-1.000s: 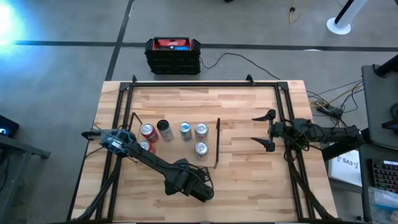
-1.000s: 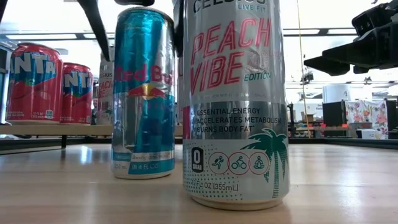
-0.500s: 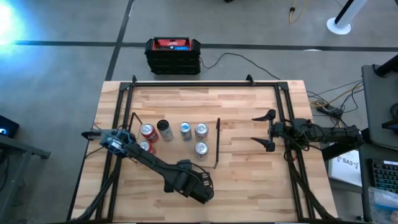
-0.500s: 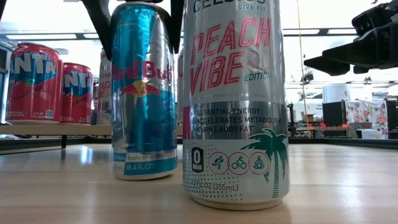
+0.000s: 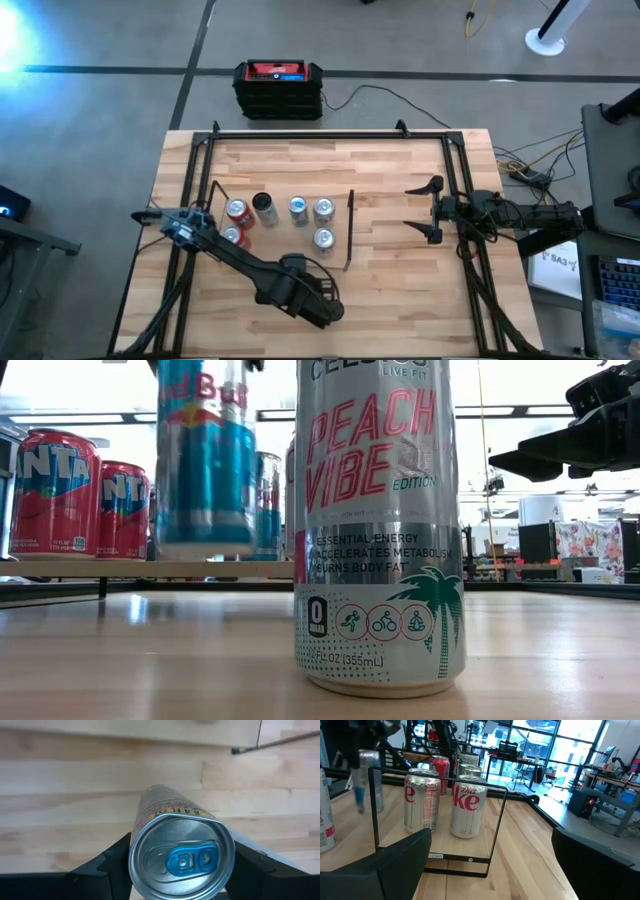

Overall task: Place canned beverage on shelf
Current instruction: Put the blue soda can on the shelf aligned with the other blue soda can, then put the white pink soda can on the shelf aligned with the other white pink soda can

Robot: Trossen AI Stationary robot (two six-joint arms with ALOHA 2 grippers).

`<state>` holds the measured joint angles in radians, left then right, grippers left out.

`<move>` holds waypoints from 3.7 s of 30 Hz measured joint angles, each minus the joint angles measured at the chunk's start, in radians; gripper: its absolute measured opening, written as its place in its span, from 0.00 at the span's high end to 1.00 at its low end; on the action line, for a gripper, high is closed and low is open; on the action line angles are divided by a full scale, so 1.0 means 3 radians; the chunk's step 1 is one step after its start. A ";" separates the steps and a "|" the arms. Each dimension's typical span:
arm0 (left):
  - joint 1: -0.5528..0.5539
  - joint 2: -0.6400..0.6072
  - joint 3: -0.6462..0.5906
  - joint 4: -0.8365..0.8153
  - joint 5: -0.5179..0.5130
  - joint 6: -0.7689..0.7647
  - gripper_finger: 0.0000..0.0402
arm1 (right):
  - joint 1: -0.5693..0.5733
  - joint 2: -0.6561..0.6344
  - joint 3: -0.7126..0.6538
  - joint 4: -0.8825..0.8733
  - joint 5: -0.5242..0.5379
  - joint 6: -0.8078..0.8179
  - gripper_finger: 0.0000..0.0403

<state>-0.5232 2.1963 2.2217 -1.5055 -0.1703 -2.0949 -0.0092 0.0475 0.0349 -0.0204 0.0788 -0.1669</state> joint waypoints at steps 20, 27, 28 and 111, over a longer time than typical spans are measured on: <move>0.0106 -0.0177 -0.0042 -0.0210 -0.0498 0.0570 0.45 | 0.0000 0.0000 0.0000 -0.0001 0.0001 0.0004 0.01; 0.0169 -0.0551 -0.0603 -0.0179 -0.0440 0.0424 0.45 | 0.0001 0.0000 0.0000 -0.0001 0.0000 0.0000 0.01; 0.0181 -0.0585 -0.0657 -0.0151 -0.0439 0.0443 0.45 | 0.0001 0.0000 0.0000 -0.0001 0.0001 0.0001 0.01; 0.0327 -0.1080 -0.1082 0.0516 0.0607 0.0635 0.02 | 0.0000 0.0000 0.0000 -0.0001 0.0001 0.0004 0.01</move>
<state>-0.4250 1.8724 1.8972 -1.3509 0.0117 -1.9043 -0.0092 0.0475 0.0349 -0.0208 0.0791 -0.1658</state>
